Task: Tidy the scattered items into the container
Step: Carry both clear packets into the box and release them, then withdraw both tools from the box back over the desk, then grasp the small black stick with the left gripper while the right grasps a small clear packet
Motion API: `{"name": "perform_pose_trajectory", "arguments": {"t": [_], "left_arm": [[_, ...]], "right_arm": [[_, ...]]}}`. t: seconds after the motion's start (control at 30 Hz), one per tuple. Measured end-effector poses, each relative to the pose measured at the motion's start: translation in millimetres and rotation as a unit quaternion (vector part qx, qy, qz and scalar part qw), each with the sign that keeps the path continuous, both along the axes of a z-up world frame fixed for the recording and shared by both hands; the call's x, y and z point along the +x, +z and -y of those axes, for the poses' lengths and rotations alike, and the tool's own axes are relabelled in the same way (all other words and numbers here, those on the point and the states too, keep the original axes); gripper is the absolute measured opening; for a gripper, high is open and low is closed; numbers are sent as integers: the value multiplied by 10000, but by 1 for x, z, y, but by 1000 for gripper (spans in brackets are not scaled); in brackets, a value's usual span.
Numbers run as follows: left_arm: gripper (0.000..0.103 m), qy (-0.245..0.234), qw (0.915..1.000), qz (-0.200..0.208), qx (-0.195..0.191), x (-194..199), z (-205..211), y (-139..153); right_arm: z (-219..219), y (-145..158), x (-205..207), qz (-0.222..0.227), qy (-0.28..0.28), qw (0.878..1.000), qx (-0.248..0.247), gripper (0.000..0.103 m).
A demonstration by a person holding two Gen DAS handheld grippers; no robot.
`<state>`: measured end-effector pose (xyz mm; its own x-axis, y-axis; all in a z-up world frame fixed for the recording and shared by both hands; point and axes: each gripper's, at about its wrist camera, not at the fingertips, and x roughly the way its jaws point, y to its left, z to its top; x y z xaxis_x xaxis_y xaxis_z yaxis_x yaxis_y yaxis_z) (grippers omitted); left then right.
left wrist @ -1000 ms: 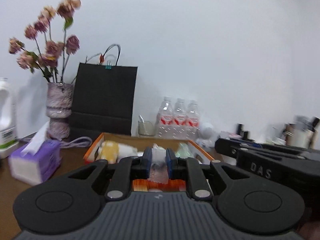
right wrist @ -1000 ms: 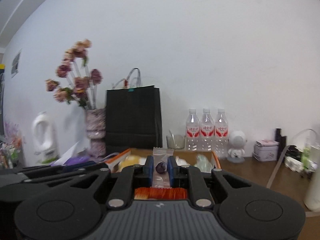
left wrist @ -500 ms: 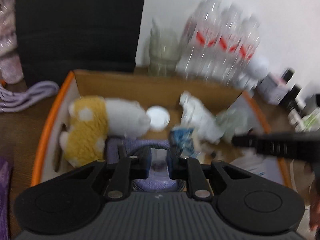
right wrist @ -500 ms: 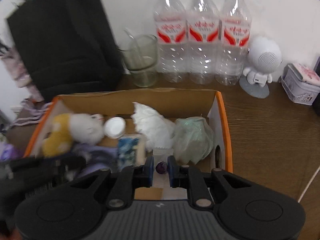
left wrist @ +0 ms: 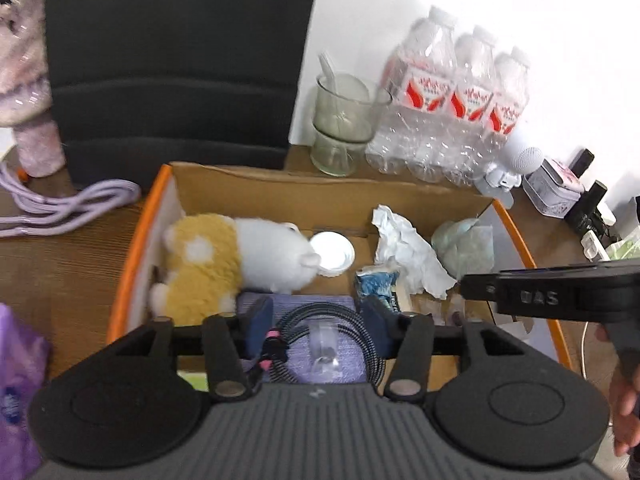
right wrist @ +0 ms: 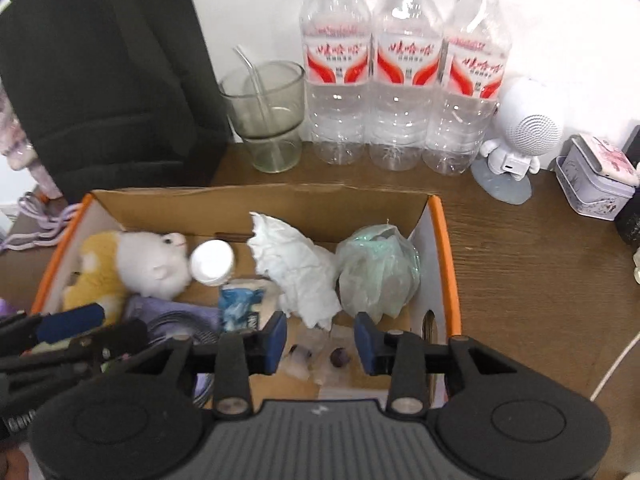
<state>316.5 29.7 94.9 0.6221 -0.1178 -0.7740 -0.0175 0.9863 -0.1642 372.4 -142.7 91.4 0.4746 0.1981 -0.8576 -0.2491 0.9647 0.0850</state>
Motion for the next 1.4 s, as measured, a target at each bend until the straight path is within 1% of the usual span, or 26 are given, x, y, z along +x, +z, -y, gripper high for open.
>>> {"name": "perform_pose_trajectory", "arguments": {"t": [0.03, 0.07, 0.1, 0.13, 0.17, 0.2, 0.23, 0.27, 0.3, 0.33, 0.37, 0.4, 0.47, 0.53, 0.63, 0.73, 0.8, 0.83, 0.9, 0.97, 1.0, 1.03, 1.07, 1.13, 1.27, 1.4], "left_arm": [[60, 32, 10000, 27, 45, -5, -1, 5], [65, 50, 9999, 50, 98, -10, -2, 9], [70, 112, 9997, 112, 201, -17, -1, 14], [79, 190, 9990, 244, 336, -24, 2, 19], [84, 258, 9971, 513, 505, -37, 3, 24], [86, 335, 9934, 873, 658, -51, 5, 29], [90, 423, 9873, 1299, 812, -67, 8, 32], [90, 516, 9774, 1814, 953, -85, 10, 33], [90, 607, 9644, 2361, 1026, -104, 13, 31], [91, 627, 9537, 2755, 1027, -119, 13, 28], [91, 619, 9466, 3003, 999, -131, 14, 26], [91, 604, 9437, 3107, 965, -139, 15, 23], [91, 592, 9449, 3095, 892, -148, 16, 21], [91, 566, 9463, 3060, 874, -155, 18, 22], [91, 579, 9451, 3048, 1024, -168, 22, 24], [97, 647, 9451, 2963, 1219, -198, 28, 17], [97, 640, 9514, 2765, 1195, -228, 32, 4], [97, 670, 9553, 2658, 1109, -244, 34, -4], [97, 738, 9632, 2465, 779, -282, 29, -25], [97, 759, 9673, 2373, 478, -318, 27, -42], [97, 659, 9691, 2340, 421, -333, 28, -50], [94, 526, 9717, 2259, 458, -340, 31, -54], [87, 384, 9744, 2145, 550, -341, 35, -58], [76, 199, 9760, 2079, 611, -331, 40, -59], [57, -279, 9825, 1802, 377, -285, 54, -64], [52, -617, 9857, 1531, 328, -244, 71, -75]], "right_arm": [[3, 6, -5, 27, -14, 10000, 49, 41], [6, 11, -9, 49, -39, 9999, 116, 50], [8, 13, -11, 58, -51, 9998, 175, 54], [11, 17, -19, 80, -48, 9997, 225, 61], [13, 20, -30, 157, -30, 9995, 288, 62], [16, 23, -42, 317, 0, 9988, 383, 62], [19, 26, -58, 593, 45, 9969, 508, 62], [22, 29, -77, 1015, 100, 9928, 635, 63], [24, 30, -98, 1547, 144, 9852, 721, 63], [27, 29, -118, 2077, 185, 9751, 758, 66], [28, 26, -136, 2507, 224, 9648, 766, 67], [29, 22, -150, 2770, 266, 9573, 786, 67], [29, 17, -166, 2947, 374, 9508, 879, 67], [29, 15, -175, 3028, 325, 9486, 863, 67], [30, 19, -191, 3108, 316, 9462, 846, 67], [40, 19, -220, 3107, 194, 9462, 886, 67], [50, 15, -248, 2990, 140, 9487, 1017, 67], [55, 10, -265, 2948, 181, 9494, 1068, 67], [66, -8, -308, 2988, 240, 9477, 1098, 67], [73, -27, -342, 2973, 293, 9485, 1051, 67], [76, -37, -357, 2933, 315, 9499, 1035, 67], [79, -46, -368, 2872, 360, 9518, 1013, 67], [81, -53, -375, 2813, 394, 9539, 972, 65], [85, -61, -377, 2692, 321, 9585, 886, 64], [89, -60, -354, 2522, 231, 9630, 921, 47], [84, -54, -322, 2524, 336, 9629, 899, 45]]}}
